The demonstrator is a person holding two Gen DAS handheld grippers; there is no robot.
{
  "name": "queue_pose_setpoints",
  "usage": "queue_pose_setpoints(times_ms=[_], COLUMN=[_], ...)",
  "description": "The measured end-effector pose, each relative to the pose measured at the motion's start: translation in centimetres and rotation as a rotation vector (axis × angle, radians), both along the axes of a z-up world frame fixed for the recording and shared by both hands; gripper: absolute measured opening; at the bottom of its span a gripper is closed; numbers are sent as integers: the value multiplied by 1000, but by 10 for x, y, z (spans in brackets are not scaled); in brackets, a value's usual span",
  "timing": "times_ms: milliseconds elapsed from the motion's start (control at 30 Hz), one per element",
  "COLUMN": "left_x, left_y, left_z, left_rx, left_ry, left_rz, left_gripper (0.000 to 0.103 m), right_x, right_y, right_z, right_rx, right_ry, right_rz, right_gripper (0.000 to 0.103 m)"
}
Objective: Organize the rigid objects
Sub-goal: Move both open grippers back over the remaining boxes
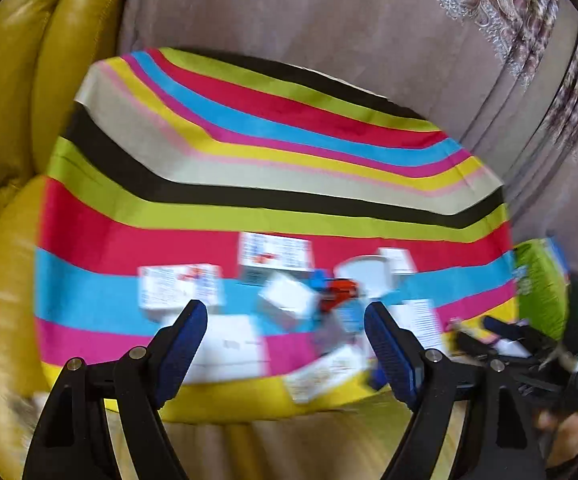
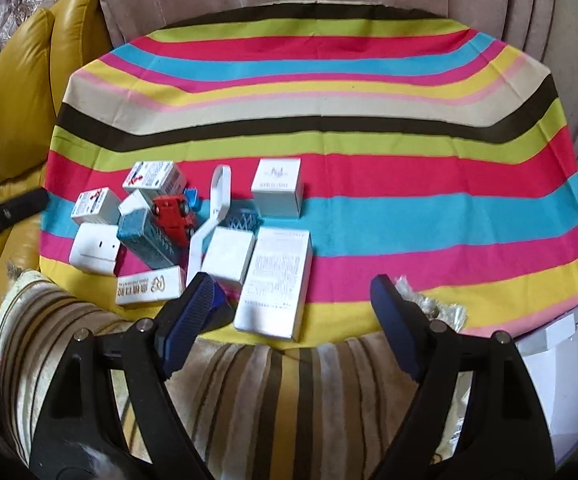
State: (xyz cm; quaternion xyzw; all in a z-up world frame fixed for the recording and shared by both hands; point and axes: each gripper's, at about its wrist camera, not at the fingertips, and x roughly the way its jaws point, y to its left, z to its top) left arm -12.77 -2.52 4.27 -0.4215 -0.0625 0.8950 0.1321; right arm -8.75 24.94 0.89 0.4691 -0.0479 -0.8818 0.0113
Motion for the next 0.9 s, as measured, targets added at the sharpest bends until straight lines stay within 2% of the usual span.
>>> queue_pose_setpoints(times_ms=[100, 200, 267, 333, 433, 533, 667, 767, 900], left_x=[3, 2, 3, 6, 17, 30, 38, 36, 38], left_y=[-19, -37, -47, -46, -46, -57, -65, -51, -15], left_z=[-3, -12, -16, -24, -45, -55, -75, -62, -34], left_rx=[-74, -26, 70, 116, 153, 219, 258, 181, -30], left_ry=[95, 123, 108, 63, -3, -11, -43, -18, 64], left_rz=[-47, -109, -122, -140, -138, -90, -32, -74, -132], left_gripper=[82, 81, 81, 81, 81, 81, 81, 81, 81], right_x=[1, 4, 7, 10, 14, 19, 20, 18, 13], right_y=[5, 4, 3, 3, 6, 5, -1, -4, -10], right_z=[-4, -6, -10, -13, -17, -20, -29, -32, -36], right_rx=[-33, -27, -21, -25, -35, -33, -20, 6, 49], right_ry=[4, 27, 33, 33, 31, 37, 25, 11, -15], right_rz=[-14, -21, -23, -26, -37, -42, -27, -23, -7], right_gripper=[83, 83, 83, 83, 83, 83, 83, 83, 83])
